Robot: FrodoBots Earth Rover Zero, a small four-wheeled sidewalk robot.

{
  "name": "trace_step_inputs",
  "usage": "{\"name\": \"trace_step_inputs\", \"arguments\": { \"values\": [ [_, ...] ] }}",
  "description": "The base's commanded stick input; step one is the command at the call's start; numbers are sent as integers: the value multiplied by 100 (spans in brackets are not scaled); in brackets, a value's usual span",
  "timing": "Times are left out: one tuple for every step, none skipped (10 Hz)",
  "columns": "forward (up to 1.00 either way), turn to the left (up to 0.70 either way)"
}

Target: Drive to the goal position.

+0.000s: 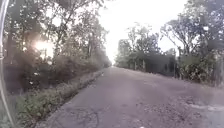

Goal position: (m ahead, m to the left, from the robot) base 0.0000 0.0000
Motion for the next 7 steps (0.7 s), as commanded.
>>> {"name": "trace_step_inputs", "arguments": {
  "values": [
    [10,1],
    [10,1],
    [10,1],
    [10,1],
    [10,1],
    [10,1],
    [10,1]
  ]
}}
